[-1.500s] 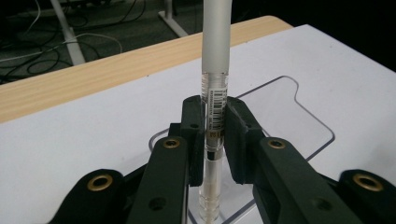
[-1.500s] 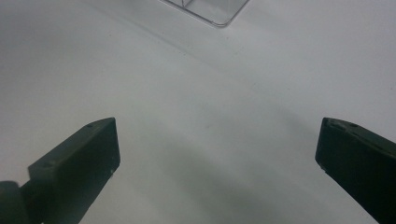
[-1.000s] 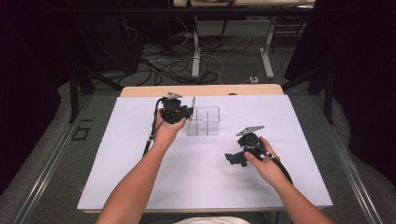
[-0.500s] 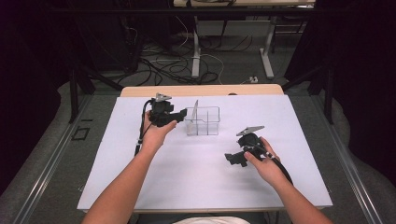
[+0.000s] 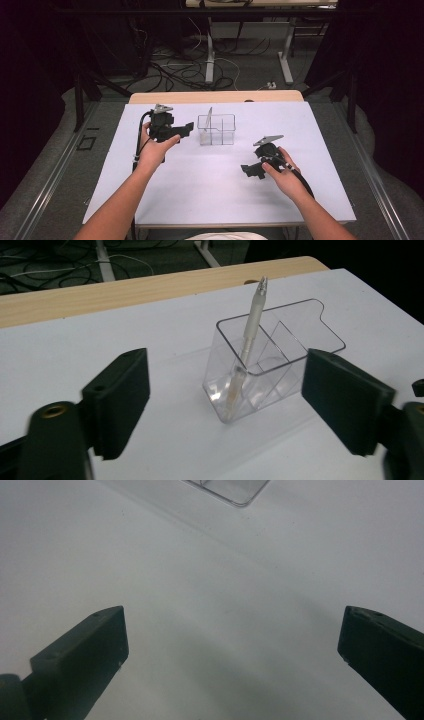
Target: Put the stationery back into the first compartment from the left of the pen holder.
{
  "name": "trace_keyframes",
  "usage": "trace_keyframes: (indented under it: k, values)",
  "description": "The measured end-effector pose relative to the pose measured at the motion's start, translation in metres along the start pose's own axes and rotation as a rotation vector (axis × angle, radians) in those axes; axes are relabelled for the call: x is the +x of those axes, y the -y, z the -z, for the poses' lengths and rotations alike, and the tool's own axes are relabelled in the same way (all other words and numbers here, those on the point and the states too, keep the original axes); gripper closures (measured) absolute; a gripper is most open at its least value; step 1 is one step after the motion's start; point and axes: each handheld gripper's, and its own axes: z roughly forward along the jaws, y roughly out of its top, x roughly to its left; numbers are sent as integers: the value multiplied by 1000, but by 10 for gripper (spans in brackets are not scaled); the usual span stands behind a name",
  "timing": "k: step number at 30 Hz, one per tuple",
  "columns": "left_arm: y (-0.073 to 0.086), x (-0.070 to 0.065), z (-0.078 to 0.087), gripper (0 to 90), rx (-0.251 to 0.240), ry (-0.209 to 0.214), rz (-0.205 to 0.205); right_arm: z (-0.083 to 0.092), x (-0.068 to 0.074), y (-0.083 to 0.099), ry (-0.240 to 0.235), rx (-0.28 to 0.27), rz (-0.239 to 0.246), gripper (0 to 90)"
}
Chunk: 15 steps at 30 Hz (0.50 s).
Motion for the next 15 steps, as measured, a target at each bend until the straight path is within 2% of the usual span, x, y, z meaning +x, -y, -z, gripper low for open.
trace_keyframes:
  k: [3,6,8,9,11,12,15]
  values:
    - [5,3,7,142,-11,-4,-2,0,0,0,-7,-9,-3,0]
    - [11,5,12,45,-15,-8,8,0,0,0,1,-5,-4,0]
    - [15,7,16,12,-15,-5,8,0,0,0,1,-5,1,0]
    - [18,9,18,0,0,-5,-10,0,0,0,0,-5,0,0]
    - [24,10,20,0,2,-26,-11,0,-1,1,1,-5,-2,0]
    - [26,12,22,0,14,-26,-17,0,-1,1,2,-5,-2,0]
    - [38,14,25,1,2,-15,10,0,-1,1,3,-3,-9,0]
